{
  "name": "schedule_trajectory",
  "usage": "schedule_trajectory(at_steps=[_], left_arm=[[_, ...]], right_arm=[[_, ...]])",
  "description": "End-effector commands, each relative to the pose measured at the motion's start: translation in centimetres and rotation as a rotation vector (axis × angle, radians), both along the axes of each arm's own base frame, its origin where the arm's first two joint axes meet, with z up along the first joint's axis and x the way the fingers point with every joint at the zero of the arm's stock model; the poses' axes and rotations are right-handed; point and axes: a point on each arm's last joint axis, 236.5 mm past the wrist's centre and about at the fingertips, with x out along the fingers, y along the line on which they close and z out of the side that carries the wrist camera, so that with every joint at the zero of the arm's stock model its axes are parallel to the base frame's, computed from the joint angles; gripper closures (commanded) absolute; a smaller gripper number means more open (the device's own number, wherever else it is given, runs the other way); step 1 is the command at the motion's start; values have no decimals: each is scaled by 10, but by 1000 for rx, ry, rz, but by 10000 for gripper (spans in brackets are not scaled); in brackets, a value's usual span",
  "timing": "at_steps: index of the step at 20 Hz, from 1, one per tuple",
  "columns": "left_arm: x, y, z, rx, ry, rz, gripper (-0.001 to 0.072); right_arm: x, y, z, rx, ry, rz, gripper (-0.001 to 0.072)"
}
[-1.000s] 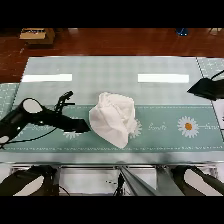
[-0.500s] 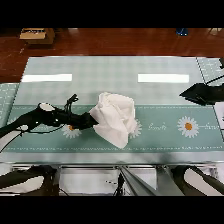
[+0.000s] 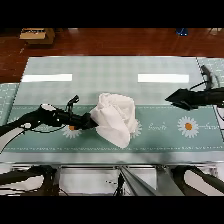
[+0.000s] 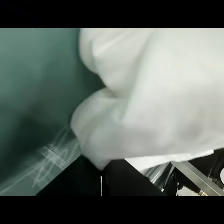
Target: Fold the shirts.
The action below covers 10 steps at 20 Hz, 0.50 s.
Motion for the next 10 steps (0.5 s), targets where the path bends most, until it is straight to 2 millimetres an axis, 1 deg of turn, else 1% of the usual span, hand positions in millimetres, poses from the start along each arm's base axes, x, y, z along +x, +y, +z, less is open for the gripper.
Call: schedule_trajectory(at_steps=[1,4,6,8,10], left_arm=[[-3,-3,13,-37,-10,-21,689],[-7,-5,19,-56,-8,-38,689],[-7,-5,20,-55,-11,-37,689],[-6,-6,22,-59,-13,-36,689],[-2,-7,30,-67,-50,-46,689]], right_arm=[[10,53,-32,89,30,7,125],[13,106,-55,127,46,75,125],[10,133,-74,113,65,105,129],[2,152,-94,93,103,122,130],[-3,165,-107,82,144,105,141]])
